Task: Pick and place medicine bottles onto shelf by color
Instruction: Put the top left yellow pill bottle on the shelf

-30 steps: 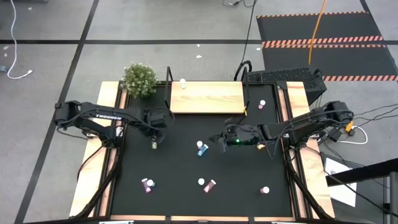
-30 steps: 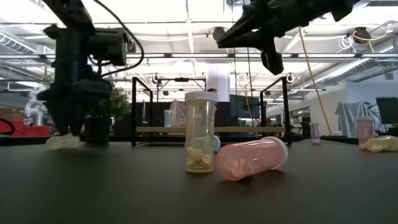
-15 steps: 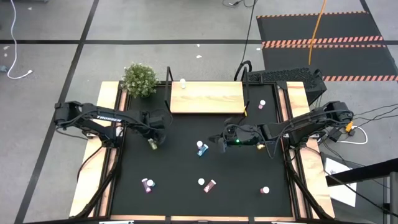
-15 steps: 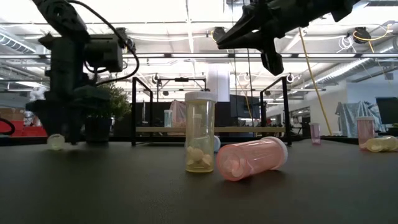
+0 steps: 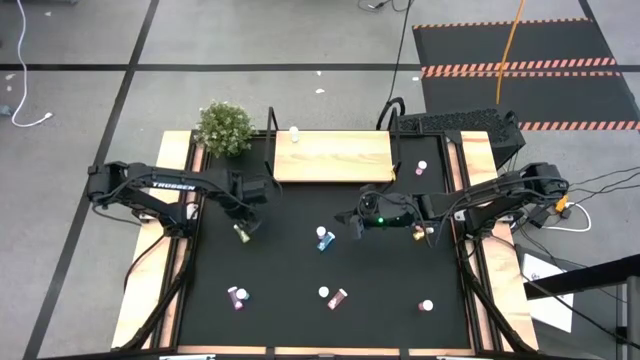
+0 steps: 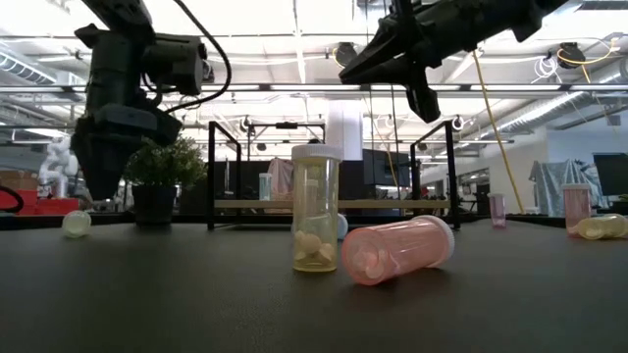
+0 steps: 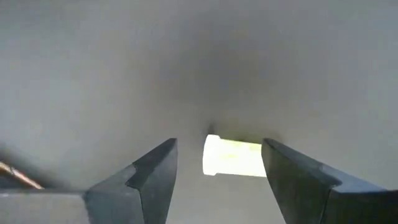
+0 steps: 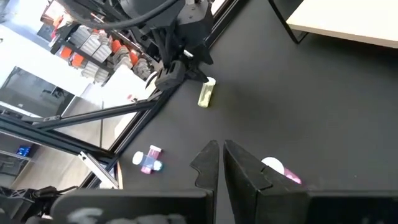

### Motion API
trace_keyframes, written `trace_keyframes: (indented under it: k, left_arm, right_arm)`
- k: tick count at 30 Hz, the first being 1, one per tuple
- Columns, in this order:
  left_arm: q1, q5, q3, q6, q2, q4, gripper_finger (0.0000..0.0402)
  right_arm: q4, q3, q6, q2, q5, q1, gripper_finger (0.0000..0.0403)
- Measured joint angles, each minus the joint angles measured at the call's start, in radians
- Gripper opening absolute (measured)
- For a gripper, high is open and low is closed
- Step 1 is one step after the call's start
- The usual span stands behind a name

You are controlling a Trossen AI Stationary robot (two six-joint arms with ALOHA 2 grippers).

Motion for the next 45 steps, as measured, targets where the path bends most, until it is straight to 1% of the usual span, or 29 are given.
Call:
trace_keyframes:
  k: [3, 6, 10, 14, 19, 21, 23, 25, 27, 35, 38, 42, 45]
  left_arm:
    - [0.022, 0.009, -0.002, -0.197, 0.0, -0.052, 0.0232]
    - [0.038, 0.026, -0.002, -0.363, 0.0, -0.045, 0.0232]
    - [0.035, 0.037, -0.003, -0.466, -0.002, -0.043, 0.0232]
    - [0.003, 0.046, -0.046, -0.573, -0.002, 0.009, 0.0232]
    - [-0.014, 0.113, -0.144, -0.702, -0.002, 0.162, 0.0232]
    - [-0.02, 0.115, -0.168, -0.742, -0.002, 0.226, 0.0232]
    - [-0.024, 0.116, -0.177, -0.765, -0.002, 0.265, 0.0232]
    - [-0.029, 0.111, -0.178, -0.781, -0.002, 0.271, 0.023]
    - [-0.031, 0.097, -0.178, -0.8, -0.002, 0.274, 0.022]
    - [-0.031, 0.07, -0.177, -0.827, -0.002, 0.284, 0.0143]
    - [-0.031, 0.069, -0.177, -0.827, -0.002, 0.284, 0.0125]
    - [-0.031, 0.069, -0.177, -0.818, -0.002, 0.287, 0.0122]
    - [-0.033, 0.069, -0.177, -0.763, -0.007, 0.318, 0.0128]
  right_arm:
    - [0.0, 0.0, -0.001, 0.0, 0.0, 0.0, 0.0018]
    - [0.0, 0.0, -0.003, 0.0, 0.0, 0.0, 0.0018]
    - [0.0, 0.0, -0.007, 0.0, 0.0, 0.0, 0.0018]
    - [-0.002, 0.0, -0.035, 0.0, -0.028, 0.0, 0.0018]
    - [-0.008, 0.0, -0.06, 0.0, -0.029, 0.002, 0.0018]
    - [-0.008, 0.0, -0.066, 0.0, -0.048, 0.002, 0.0018]
    - [-0.008, 0.0, -0.083, 0.0, -0.068, 0.002, 0.0018]
    - [-0.008, 0.0, -0.099, 0.0, -0.088, 0.002, 0.0018]
    - [-0.008, 0.0, -0.114, 0.0, -0.108, 0.0, 0.0018]
    - [-0.008, 0.0, -0.117, 0.0, -0.158, -0.012, 0.0018]
    - [-0.007, 0.0, -0.116, 0.0, -0.158, -0.013, 0.0018]
    - [-0.008, 0.0, -0.113, 0.0, -0.158, -0.013, 0.0018]
    - [-0.003, 0.0, -0.088, 0.0, -0.157, -0.013, 0.0018]
